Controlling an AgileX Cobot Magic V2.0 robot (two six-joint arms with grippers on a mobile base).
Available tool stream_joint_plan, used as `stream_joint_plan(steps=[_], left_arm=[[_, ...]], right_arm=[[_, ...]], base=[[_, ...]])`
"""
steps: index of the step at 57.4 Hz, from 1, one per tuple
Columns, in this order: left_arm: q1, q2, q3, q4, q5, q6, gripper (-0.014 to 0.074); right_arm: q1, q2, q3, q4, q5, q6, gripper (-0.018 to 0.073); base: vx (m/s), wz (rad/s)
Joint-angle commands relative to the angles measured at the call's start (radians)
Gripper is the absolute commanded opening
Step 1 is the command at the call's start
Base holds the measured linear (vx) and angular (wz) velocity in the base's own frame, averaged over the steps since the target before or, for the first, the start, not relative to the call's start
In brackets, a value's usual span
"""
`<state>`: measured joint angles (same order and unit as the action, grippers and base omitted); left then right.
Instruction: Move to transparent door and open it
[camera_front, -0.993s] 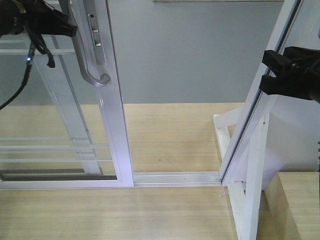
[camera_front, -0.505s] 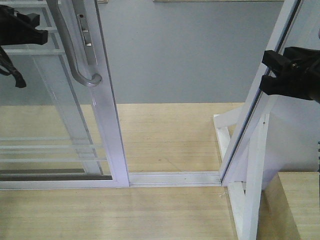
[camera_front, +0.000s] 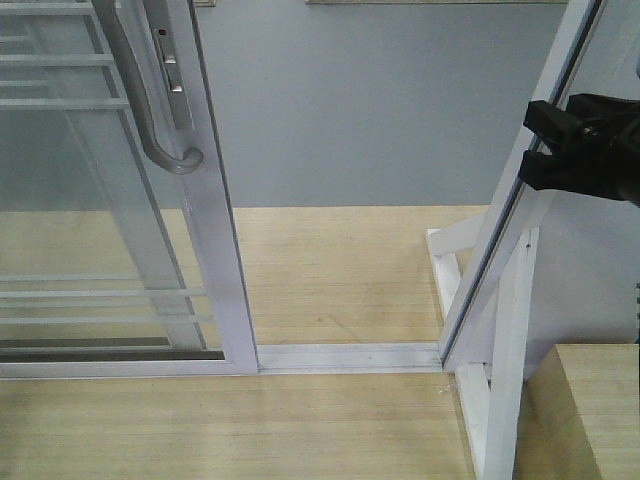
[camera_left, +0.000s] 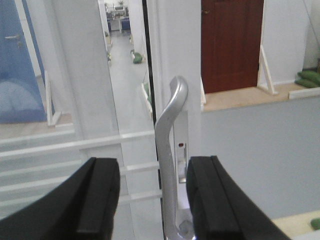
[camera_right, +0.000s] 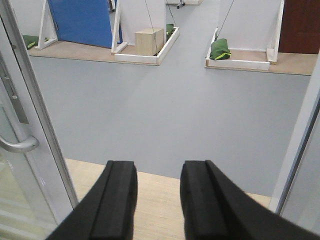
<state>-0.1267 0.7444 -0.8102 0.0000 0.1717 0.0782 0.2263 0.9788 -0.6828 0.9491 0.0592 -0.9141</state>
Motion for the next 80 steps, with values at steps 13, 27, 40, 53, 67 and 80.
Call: stream_joint_plan(steps=[13,27,40,53,67,80], left_arm=[[-0.003,-0.181,-0.024,-0.019,-0.038,-0.007,0.0420],[0.000,-0.357,0.098,-0.046,-0.014,-0.010,0.0108],[0.000,-0.593,0.326,-0.008,-0.020,-0.007,-0.0007],[0.000,-0.766,0.558,-0.009,-0.090,-0.007,-0.0005],[0.000,-0.767,0.783,-0.011,-0.224,-0.007,-0.0005],[0.000,-0.767,0.860,-0.011,-0.213,-0.007,-0.0005]], right_arm=[[-0.004,-0.016,-0.029,0.003,-0.048,-0.002,0.0302],[-0.004,-0.016,-0.029,0.003,-0.048,-0.002,0.0302],[-0.004,-0.016,-0.029,0.003,-0.048,-0.002,0.0302],[-0.004,-0.016,-0.029,0.003,-0.048,-0.002,0.0302],[-0.004,-0.016,-0.029,0.003,-0.049,-0.002,0.0302],[-0.004,-0.016,-0.029,0.003,-0.049,-0.002,0.0302]], base=[[0.00,0.00],[0.00,0.00],[0.00,0.00],[0.00,0.00],[0.00,0.00],[0.00,0.00]])
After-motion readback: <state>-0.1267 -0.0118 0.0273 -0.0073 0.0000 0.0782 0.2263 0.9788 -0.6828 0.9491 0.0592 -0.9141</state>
